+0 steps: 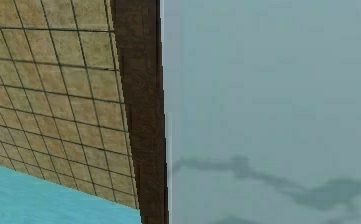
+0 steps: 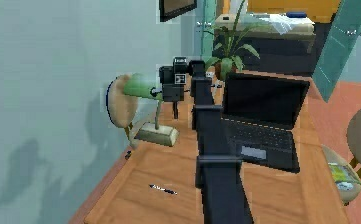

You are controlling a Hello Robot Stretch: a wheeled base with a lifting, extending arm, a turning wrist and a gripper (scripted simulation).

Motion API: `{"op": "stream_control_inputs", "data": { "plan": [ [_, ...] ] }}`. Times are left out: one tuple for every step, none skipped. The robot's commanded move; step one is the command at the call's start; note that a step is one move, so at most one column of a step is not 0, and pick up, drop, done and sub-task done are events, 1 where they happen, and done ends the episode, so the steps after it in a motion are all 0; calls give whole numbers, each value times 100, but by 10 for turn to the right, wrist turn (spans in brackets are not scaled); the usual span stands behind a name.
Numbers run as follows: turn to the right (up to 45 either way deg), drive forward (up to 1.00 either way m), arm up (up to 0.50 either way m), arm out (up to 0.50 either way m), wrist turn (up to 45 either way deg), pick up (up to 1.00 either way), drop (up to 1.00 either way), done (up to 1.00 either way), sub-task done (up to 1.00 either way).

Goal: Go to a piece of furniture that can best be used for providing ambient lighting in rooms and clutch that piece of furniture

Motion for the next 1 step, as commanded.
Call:
{"op": "stream_control_inputs", "data": {
  "plan": [
    [0, 0, 0, 0, 0, 0, 0, 100, 0]
  ]
}}
